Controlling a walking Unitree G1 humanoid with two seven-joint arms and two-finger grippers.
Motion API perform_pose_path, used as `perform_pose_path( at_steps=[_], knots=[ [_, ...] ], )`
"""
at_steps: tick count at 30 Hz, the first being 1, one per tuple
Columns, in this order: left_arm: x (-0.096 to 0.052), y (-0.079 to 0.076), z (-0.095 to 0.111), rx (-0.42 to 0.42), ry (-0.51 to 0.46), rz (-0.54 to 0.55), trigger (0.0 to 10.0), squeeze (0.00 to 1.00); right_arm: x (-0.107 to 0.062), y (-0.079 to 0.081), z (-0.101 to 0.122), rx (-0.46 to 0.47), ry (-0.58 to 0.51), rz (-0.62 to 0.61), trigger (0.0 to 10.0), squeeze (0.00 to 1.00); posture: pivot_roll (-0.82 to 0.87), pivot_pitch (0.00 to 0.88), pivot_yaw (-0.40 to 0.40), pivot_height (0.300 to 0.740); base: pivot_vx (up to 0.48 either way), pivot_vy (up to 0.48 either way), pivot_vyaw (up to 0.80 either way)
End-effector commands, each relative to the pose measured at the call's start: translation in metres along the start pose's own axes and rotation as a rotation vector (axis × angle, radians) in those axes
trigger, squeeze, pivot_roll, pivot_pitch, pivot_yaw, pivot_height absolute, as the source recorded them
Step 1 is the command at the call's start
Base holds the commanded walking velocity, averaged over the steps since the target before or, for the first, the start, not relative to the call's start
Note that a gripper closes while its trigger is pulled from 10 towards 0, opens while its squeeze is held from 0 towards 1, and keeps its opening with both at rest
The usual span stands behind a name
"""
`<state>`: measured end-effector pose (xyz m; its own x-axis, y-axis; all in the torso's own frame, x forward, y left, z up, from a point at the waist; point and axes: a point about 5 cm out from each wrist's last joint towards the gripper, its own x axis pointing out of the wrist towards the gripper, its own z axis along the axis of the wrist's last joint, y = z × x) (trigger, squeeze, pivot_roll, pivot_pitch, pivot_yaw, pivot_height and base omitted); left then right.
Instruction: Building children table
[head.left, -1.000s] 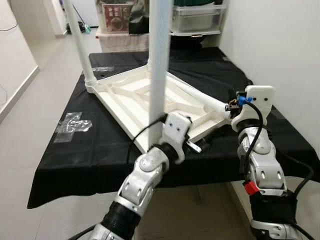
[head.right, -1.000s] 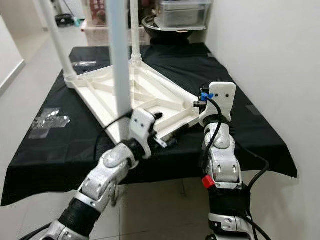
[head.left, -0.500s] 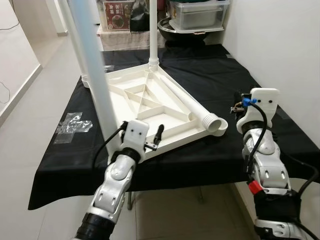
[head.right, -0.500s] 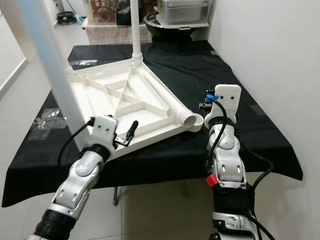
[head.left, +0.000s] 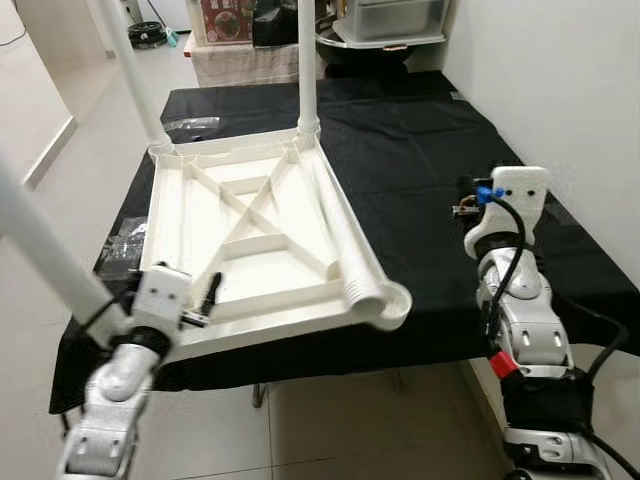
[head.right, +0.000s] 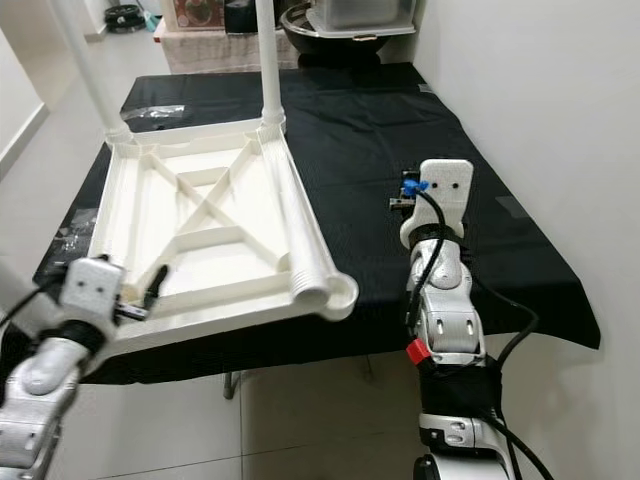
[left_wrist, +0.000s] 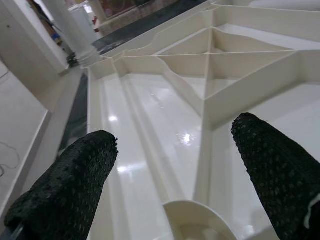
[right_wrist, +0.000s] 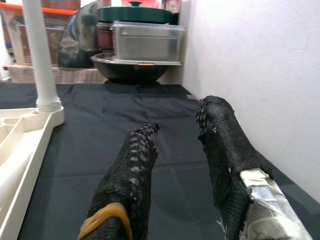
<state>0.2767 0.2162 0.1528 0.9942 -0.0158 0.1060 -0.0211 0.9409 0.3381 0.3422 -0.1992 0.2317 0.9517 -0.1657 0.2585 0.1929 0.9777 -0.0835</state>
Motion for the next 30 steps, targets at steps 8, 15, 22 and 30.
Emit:
perform_pose_path(
  at_steps=[8, 15, 22, 30],
  knots=[
    [0.007, 0.001, 0.015, -0.043, -0.033, -0.009, 10.0, 0.00, 0.000, 0.006, 0.000, 0.029, 0.014, 0.047, 10.0, 0.00, 0.03, 0.120, -0.054, 0.740, 0.000, 0.000, 0.00],
    [0.008, -0.064, 0.045, -0.193, -0.140, -0.210, 10.0, 0.00, 0.005, 0.017, -0.002, 0.010, 0.079, 0.157, 10.0, 0.00, 0.02, 0.120, -0.052, 0.740, 0.000, 0.000, 0.00],
    [-0.024, -0.127, 0.064, -0.290, -0.178, -0.422, 10.0, 0.00, 0.029, 0.031, -0.005, -0.016, 0.324, 0.343, 10.0, 0.00, 0.01, 0.121, -0.052, 0.740, 0.000, 0.000, 0.00],
    [-0.053, -0.145, 0.060, -0.341, -0.118, -0.532, 10.0, 0.00, 0.051, 0.049, 0.003, -0.006, 0.478, 0.463, 10.0, 0.00, 0.02, 0.126, -0.067, 0.740, 0.000, 0.000, 0.00]
  ],
)
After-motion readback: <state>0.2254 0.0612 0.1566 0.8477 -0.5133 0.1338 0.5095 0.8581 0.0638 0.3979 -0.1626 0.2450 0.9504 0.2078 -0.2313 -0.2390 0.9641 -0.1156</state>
